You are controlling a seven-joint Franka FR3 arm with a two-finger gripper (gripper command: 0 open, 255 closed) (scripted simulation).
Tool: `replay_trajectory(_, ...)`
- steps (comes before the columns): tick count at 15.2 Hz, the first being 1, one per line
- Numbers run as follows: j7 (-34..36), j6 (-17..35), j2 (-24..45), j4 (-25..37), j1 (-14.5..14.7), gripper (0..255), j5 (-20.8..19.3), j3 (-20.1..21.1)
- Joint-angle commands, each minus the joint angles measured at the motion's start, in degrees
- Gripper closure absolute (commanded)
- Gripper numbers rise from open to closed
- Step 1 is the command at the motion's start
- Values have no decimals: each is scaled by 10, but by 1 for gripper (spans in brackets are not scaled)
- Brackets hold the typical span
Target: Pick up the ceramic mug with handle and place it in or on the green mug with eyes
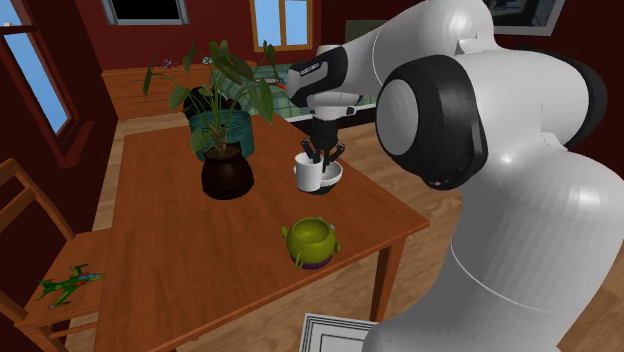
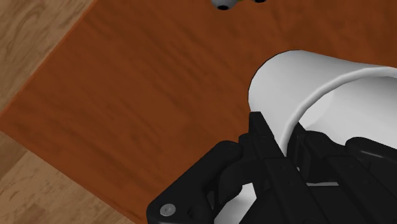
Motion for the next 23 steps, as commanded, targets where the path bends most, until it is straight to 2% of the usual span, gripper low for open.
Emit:
replay_trajectory(1,0,-16,-4,13,-1,255,1,0)
replay_trajectory(6,1,-50,-7,43,-1,255,1,-1)
replay_trajectory(12,-7,-53,-146,-88,5,255,44,0)
replay_trajectory(18,-8,-85,-292,-197,26,255,83,-6)
replay_trajectory(23,-11,-47,-291,-234,28,255,86,-2)
